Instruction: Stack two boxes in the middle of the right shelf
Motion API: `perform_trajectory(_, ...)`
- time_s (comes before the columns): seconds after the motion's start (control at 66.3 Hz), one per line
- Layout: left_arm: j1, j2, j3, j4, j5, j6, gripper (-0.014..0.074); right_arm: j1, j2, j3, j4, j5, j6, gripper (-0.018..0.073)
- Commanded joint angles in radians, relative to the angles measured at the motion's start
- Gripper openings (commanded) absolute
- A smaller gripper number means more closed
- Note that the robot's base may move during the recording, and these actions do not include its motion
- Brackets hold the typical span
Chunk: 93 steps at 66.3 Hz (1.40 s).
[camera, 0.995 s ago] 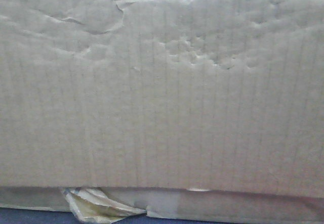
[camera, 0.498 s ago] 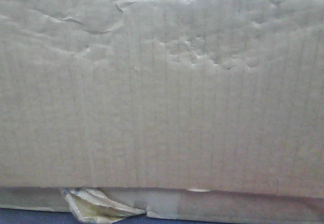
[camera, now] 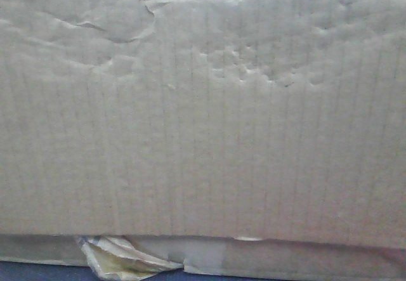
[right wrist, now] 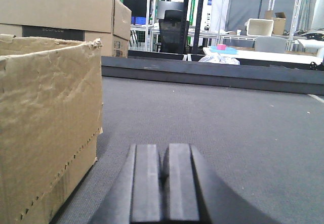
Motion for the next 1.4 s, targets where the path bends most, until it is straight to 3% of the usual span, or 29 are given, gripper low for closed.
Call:
perform_trajectory(0.0,0.003,-0.001,0.0,-0.009,-0.002,-0.001,0.0371,0.0,0.004,0.0,0.002,-0.023,-0.005,-0.0163)
perform_trajectory(0.633,0.004,-0.001,-0.015,-0.002,-0.002,0.001,0.0371,0.0,0.004,0.0,0.002,-0.025,-0.005,-0.0163)
perform_trajectory(0.89,0.054,0.003,-0.086,-0.012,-0.002,0.036,0.0349,0.0,0.004,0.0,0.002,-0.075,-0.005,-0.0163)
perform_trajectory(1.071,0.044,0.005,-0.086,-0.016,-0.002,0.039,0.0347,0.0,0.004,-0.123,0.003,0.092,-0.005,-0.0163)
perform_trajectory(1.252,0.03,0.036,-0.084,-0.012,-0.002,0.043,0.0347,0.0,0.059,-0.34,0.118,0.387,-0.005,-0.0163)
perform_trajectory(1.387,0.032,0.055,-0.084,0.003,-0.002,0.043,0.0347,0.0,0.225,-0.516,0.125,0.608,-0.005,-0.0163)
